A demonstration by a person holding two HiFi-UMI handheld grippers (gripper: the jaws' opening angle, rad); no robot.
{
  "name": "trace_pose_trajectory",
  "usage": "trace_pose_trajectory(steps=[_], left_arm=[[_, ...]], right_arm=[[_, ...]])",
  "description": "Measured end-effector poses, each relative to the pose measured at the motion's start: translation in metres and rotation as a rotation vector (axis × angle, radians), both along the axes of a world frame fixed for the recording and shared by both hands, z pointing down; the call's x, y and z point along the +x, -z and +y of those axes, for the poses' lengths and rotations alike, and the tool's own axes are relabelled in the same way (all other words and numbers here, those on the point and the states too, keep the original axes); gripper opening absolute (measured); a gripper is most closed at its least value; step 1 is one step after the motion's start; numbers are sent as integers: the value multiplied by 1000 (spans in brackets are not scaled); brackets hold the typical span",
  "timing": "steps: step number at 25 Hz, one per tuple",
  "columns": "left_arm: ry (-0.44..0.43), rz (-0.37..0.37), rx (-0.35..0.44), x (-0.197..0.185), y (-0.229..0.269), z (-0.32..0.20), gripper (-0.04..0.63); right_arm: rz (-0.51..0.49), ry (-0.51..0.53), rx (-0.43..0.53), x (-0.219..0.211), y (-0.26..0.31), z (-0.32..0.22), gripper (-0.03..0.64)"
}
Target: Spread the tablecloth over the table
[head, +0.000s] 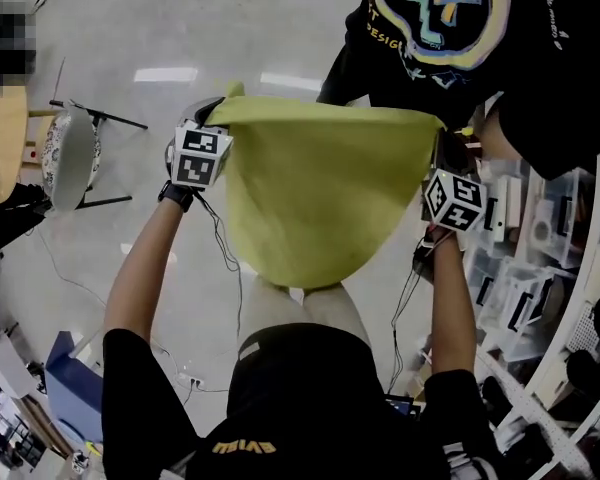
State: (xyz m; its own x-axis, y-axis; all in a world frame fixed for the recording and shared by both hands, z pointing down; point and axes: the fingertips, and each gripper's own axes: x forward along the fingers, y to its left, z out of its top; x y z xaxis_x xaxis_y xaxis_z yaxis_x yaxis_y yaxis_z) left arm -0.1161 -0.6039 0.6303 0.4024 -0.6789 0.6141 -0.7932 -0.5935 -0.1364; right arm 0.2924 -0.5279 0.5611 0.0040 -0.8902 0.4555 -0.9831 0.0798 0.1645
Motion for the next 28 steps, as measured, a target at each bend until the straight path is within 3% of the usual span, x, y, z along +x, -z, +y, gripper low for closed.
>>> trace_pose_trajectory(steps=[7, 15, 28], left_arm=[[-24, -86, -57, 7, -69, -20, 18], [31, -69, -130, 0, -135, -30, 18], [47, -96, -208, 8, -226, -53, 18]], right_arm=[[0, -60, -71, 7, -68, -6, 5], [14, -45, -152, 0, -145, -22, 5], [74, 21, -248, 8, -243, -78, 5]])
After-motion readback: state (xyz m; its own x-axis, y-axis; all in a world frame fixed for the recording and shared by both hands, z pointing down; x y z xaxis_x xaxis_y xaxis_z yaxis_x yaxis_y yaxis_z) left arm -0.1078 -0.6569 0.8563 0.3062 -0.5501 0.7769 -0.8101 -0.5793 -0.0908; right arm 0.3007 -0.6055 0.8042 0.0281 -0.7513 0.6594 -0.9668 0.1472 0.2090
